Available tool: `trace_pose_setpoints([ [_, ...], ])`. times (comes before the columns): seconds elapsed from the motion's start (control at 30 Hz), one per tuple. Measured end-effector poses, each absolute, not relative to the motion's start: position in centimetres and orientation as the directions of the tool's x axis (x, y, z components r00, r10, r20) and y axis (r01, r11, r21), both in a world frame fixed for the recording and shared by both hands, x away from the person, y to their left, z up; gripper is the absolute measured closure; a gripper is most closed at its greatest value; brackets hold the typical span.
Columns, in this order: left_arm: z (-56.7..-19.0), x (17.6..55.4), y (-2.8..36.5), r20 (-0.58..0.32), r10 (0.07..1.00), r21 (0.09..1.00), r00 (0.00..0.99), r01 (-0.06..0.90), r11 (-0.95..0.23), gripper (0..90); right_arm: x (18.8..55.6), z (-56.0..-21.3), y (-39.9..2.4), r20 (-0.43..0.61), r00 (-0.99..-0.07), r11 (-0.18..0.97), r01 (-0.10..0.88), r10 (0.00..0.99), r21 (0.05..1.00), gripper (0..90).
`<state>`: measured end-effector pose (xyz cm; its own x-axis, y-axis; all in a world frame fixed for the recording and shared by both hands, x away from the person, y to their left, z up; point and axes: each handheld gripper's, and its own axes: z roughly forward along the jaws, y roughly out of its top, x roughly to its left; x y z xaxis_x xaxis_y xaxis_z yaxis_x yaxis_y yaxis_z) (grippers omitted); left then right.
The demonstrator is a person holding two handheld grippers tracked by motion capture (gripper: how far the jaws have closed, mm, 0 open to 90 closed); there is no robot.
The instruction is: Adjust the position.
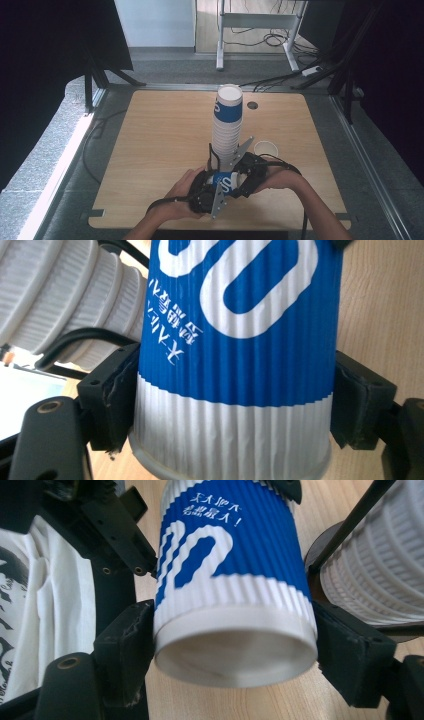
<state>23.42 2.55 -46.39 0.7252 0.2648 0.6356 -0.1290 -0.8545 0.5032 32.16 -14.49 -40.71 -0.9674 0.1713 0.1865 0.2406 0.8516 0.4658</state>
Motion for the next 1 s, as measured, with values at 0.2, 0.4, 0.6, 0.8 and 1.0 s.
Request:
trace_pose_setpoints([
  [0.2,-46.7,23.3,1.9,0.661,0.244,0.477,0.709,-0.147,-0.867,19.1,32.4,-41.5,-13.9,0.202,-0.966,0.87,0.237,0.163,0.433,25.5],
  [0.4,-46.6,23.5,1.9,0.661,0.236,0.465,0.713,-0.142,-0.874,18.0,32.5,-41.7,-14.0,0.192,-0.969,0.868,0.229,0.158,0.441,27.2],
  [0.6,-45.9,23.6,2.4,0.634,0.308,0.53,0.71,-0.108,-0.841,8.9,32.2,-41.5,-14.6,0.161,-0.974,0.845,0.218,0.159,0.488,27.9],
  [0.8,-44.4,23.3,4.9,0.52,0.424,0.674,0.742,-0.051,-0.737,6.6,31.8,-41.0,-16.6,0.15,-0.973,0.763,0.231,0.176,0.604,27.9],
  [1.0,-43.6,23.4,7.5,0.337,0.525,0.802,0.782,0.054,-0.595,6.5,31.1,-40.7,-18.1,0.124,-0.965,0.647,0.248,0.233,0.721,27.8],
])
